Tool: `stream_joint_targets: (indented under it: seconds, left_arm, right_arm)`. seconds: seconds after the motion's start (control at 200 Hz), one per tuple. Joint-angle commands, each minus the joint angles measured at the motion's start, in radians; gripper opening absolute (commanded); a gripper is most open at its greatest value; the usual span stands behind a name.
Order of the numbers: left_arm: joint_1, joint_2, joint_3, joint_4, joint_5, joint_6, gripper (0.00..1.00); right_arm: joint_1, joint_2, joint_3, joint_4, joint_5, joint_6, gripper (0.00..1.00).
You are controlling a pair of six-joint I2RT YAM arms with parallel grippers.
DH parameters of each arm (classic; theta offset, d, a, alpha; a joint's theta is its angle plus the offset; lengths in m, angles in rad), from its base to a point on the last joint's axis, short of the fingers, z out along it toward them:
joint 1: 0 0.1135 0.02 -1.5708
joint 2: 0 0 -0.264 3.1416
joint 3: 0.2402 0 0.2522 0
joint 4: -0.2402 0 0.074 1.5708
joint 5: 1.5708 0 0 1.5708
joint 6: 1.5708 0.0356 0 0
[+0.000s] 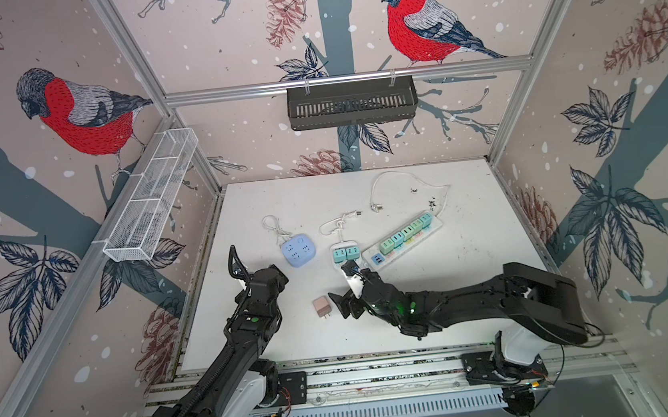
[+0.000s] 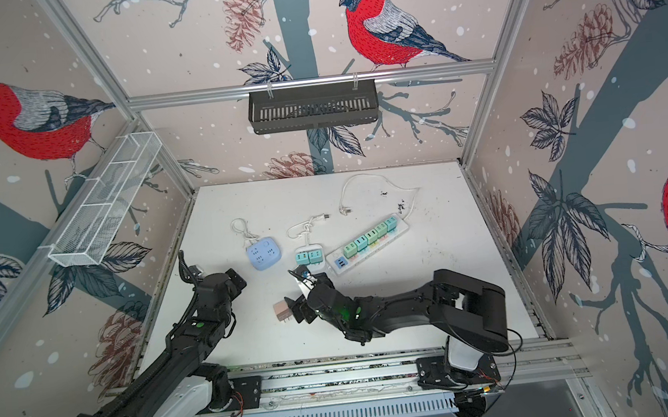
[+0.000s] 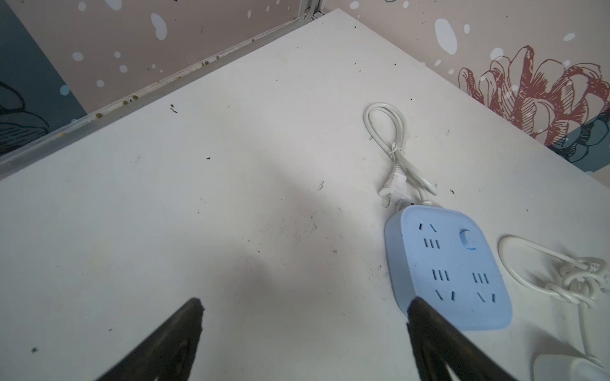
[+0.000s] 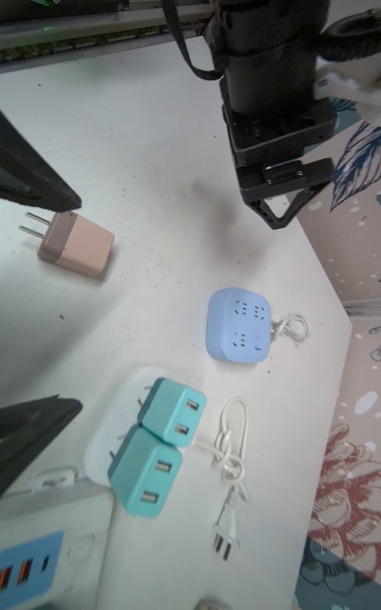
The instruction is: Insert the plug
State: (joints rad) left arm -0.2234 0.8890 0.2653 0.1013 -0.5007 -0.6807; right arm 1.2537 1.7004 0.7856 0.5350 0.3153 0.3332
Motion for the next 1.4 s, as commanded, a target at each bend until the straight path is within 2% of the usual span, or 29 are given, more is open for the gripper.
stream_joint_targets:
  seconds: [0.0,0.275,0.465,0.57,0.665,0.75,0.846,1.131,1.396]
  left_arm:
    - [0.005,-0.008,-0.013,0.080,-0.010,-0.003,0.96]
    - [0.005,-0.129,-0.098,0.135,0.019,-0.008,0.96]
    - [0.005,-0.147,-0.108,0.136,0.017,-0.014,0.96]
    - [0.004,-0.132,-0.103,0.142,0.013,-0.012,0.96]
    - [0.007,-0.093,-0.091,0.190,0.038,0.025,0.96]
    - [0.021,-0.019,-0.061,0.255,0.076,0.039,0.97]
    - [0.029,0.089,0.040,0.230,0.116,0.034,0.96]
    - [0.032,0.531,0.397,0.158,0.229,0.086,0.96]
    - [0.030,0.943,0.835,-0.214,0.212,0.061,0.96]
  right_arm:
    - [0.019,0.082,0.065,-0.078,-0.023,0.054,0.85]
    - [0.053,0.247,0.152,-0.076,-0.107,0.130,0.80]
    - [0.060,0.313,0.217,-0.125,-0.102,0.135,0.76]
    - [0.061,0.329,0.229,-0.137,-0.081,0.134,0.70]
    - [0.064,0.354,0.246,-0.155,-0.065,0.128,0.59]
    - [0.068,0.377,0.260,-0.168,-0.052,0.127,0.49]
    - [0.069,0.384,0.263,-0.176,-0.048,0.126,0.42]
    - [0.075,0.320,0.175,-0.128,0.007,0.103,0.41]
    - [0.072,0.215,0.039,-0.039,0.051,0.097,0.40]
